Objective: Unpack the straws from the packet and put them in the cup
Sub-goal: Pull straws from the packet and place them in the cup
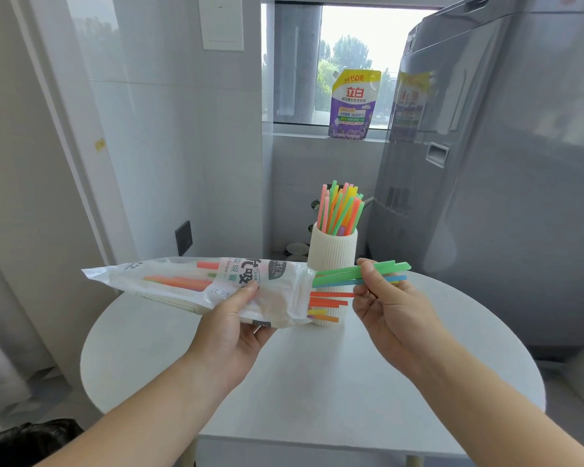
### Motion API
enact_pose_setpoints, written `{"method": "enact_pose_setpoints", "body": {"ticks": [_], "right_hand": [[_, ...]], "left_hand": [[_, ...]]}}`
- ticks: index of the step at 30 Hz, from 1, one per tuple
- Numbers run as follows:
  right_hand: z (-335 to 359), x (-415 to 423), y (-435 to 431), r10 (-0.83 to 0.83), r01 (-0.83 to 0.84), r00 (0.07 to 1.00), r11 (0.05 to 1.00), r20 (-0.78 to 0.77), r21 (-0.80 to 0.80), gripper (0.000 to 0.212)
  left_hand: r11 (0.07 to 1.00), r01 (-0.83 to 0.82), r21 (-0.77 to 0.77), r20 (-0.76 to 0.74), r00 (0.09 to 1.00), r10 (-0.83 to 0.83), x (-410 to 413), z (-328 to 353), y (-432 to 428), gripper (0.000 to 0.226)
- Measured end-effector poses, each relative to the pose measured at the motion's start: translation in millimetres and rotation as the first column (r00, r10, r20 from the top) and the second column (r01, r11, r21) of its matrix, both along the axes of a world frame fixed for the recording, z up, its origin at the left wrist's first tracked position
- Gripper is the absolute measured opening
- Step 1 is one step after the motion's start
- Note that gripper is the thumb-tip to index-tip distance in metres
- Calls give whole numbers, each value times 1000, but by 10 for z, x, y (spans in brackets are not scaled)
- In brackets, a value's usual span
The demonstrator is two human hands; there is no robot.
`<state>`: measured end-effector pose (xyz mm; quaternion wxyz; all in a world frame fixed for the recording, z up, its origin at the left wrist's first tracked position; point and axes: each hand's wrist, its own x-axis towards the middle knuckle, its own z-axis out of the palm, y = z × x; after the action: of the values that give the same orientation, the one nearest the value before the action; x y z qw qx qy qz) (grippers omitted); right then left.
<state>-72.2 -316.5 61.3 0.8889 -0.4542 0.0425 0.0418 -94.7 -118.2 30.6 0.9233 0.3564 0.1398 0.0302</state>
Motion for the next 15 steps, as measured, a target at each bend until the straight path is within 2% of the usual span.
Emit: {"method": "enact_pose_setpoints", "body": {"ticks": [4, 6, 10, 15], "right_hand": [[0, 13, 4, -57, 74, 994, 980, 95, -185, 25], [28, 2, -2, -67, 103, 985, 968, 158, -230, 31], [133, 1, -66, -67, 139, 963, 954, 262, -266, 14], [170, 43, -92, -108, 174, 963, 947, 245, -268, 10]], "left_hand": [[1000, 4, -19, 0, 1000, -4, -13, 28, -9, 37], [999, -1, -36, -1, 1000, 1, -19, 45, -13, 35], [997, -19, -70, -8, 1000, 18, -11, 66, 27, 28], [995, -33, -93, -14, 999, 32, -17, 80, 44, 24]]}}
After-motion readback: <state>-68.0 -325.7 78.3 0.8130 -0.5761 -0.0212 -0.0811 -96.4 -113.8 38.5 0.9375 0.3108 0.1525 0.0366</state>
